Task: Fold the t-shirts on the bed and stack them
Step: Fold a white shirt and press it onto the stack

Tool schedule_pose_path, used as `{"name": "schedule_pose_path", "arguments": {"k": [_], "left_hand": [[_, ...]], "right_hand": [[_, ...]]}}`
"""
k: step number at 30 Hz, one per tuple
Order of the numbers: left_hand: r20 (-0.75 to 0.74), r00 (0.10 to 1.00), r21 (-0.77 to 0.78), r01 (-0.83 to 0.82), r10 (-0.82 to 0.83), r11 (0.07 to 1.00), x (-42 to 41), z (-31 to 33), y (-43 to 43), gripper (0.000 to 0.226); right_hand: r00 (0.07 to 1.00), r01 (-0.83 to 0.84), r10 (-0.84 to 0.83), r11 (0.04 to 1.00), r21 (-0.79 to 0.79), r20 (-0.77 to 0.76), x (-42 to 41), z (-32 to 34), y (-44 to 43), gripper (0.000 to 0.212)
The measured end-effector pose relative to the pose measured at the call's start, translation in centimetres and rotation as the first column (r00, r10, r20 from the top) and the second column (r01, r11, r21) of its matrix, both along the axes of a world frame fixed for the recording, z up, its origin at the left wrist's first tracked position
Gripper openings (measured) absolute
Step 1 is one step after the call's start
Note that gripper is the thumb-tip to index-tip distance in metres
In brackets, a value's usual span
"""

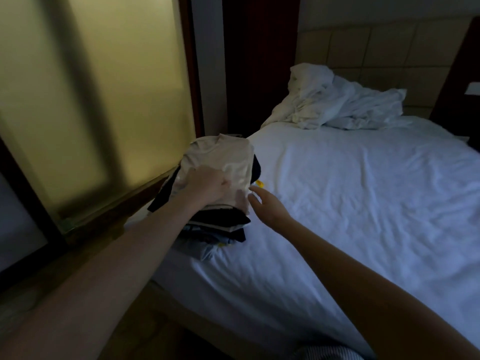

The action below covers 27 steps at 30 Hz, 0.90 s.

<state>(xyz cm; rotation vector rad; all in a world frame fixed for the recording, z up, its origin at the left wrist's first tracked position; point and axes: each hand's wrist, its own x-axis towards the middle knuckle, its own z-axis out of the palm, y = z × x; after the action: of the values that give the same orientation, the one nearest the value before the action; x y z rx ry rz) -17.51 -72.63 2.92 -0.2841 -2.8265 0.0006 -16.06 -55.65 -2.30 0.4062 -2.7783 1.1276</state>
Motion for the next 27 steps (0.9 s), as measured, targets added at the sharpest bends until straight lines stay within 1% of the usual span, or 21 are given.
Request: {"name": "schedule_pose_path", "arguments": {"k": [2,3,5,6,7,9,11,15,20,22,24,27], "left_hand": [[-0.004,0.998,0.038,0.067,-0.067,0.997,0.9,-0.2,1.7,0.032],[0.017,0.990,0.082,0.137,-0.139,0.987,1.4,-0.3,2.9,0.029],[0.052,0.946,0.231,0.300,-0.320,0.925,2.7,-0.7,5.8,0.025],[0.044,0.927,0.263,0.349,-0.373,0.899,3.4,-0.7,7.6,0.025],[0.030,0.916,0.261,0.380,-0.401,0.887,4.1,-0.6,9.5,0.026],[0.013,0.908,0.214,0.407,-0.419,0.888,5.4,-0.4,13.0,0.027],[0.031,0.901,0.208,0.417,-0.432,0.885,6.5,-0.5,16.8,0.026],[0.128,0.864,0.289,0.437,-0.487,0.852,8.0,-1.7,24.0,0.026],[0.217,0.785,0.354,0.491,-0.580,0.796,11.0,-4.8,33.6,0.026],[0.257,0.736,0.395,0.511,-0.626,0.763,12.1,-6.1,37.6,0.025],[0.295,0.660,0.438,0.549,-0.691,0.712,13.2,-6.7,41.9,0.026],[0.298,0.575,0.481,0.599,-0.762,0.640,15.3,-7.0,48.3,0.027]], "right_hand": [[0.999,0.016,-0.016,1.000,-0.003,-0.039,1.0,0.4,1.8,0.040],[0.997,0.028,-0.028,1.000,-0.005,-0.066,1.5,0.7,2.8,0.039],[0.993,0.073,-0.072,0.997,0.003,-0.097,2.5,1.0,5.0,0.037],[0.989,0.101,-0.100,0.995,0.005,-0.108,3.0,1.0,6.2,0.035],[0.984,0.130,-0.128,0.991,0.007,-0.123,3.7,1.0,7.6,0.033],[0.970,0.196,-0.194,0.981,0.002,-0.143,4.9,1.0,10.2,0.029],[0.950,0.280,-0.280,0.960,-0.021,-0.139,6.7,0.7,13.9,0.028],[0.892,0.438,-0.442,0.897,-0.061,-0.097,10.7,-0.7,22.1,0.028],[0.794,0.605,-0.608,0.792,-0.085,-0.010,16.2,-3.7,31.7,0.026],[0.759,0.650,-0.652,0.755,-0.085,0.010,18.5,-4.7,35.2,0.024],[0.721,0.691,-0.693,0.717,-0.093,0.014,20.8,-5.3,38.6,0.025],[0.644,0.762,-0.764,0.637,-0.120,0.034,24.1,-6.1,43.4,0.026]]}}
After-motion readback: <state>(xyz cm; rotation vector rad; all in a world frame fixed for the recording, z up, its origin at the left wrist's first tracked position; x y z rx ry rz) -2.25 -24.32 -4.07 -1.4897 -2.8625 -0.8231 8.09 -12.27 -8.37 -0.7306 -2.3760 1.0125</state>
